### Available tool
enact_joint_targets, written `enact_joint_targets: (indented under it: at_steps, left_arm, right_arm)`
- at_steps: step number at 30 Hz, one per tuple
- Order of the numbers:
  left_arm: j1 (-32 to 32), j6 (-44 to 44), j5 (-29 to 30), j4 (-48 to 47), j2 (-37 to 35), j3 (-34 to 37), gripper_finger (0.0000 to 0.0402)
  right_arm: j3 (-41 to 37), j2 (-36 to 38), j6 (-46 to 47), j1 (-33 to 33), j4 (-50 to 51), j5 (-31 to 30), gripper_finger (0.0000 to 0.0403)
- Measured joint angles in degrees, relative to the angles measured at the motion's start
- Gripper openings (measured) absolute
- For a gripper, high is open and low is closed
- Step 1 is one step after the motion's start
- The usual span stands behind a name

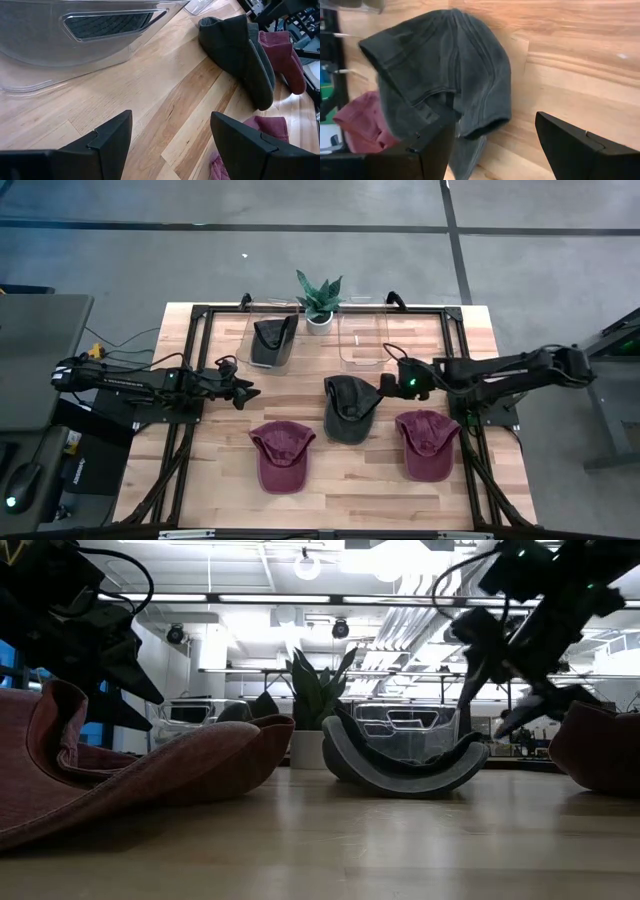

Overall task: Pick & Place hat
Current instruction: Put the black cap into the left transparent bin

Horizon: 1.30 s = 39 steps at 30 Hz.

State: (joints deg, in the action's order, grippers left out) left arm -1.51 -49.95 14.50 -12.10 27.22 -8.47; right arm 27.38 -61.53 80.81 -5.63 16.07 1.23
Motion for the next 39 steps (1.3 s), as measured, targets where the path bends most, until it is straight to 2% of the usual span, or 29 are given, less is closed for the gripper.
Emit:
enact_joint_targets:
  at_steps: [19,32,39]
  left_arm:
    - [0.01,-0.02,-0.13,0.00,0.02,0.00,0.0261]
    - [0.01,-0.02,-0.13,0.00,0.00,0.00,0.0261]
    - [0.00,-0.02,-0.13,0.00,0.01,0.00,0.0261]
  right_arm:
    - [0.00,-18.28,-0.96,-2.29,-16.84,5.66,0.0271]
    - [0.00,-19.92,-4.67,-2.63,-19.80,5.84,0.0266]
    - [-0.02,-19.92,-7.72,-3.90,-19.83,6.01,0.0214]
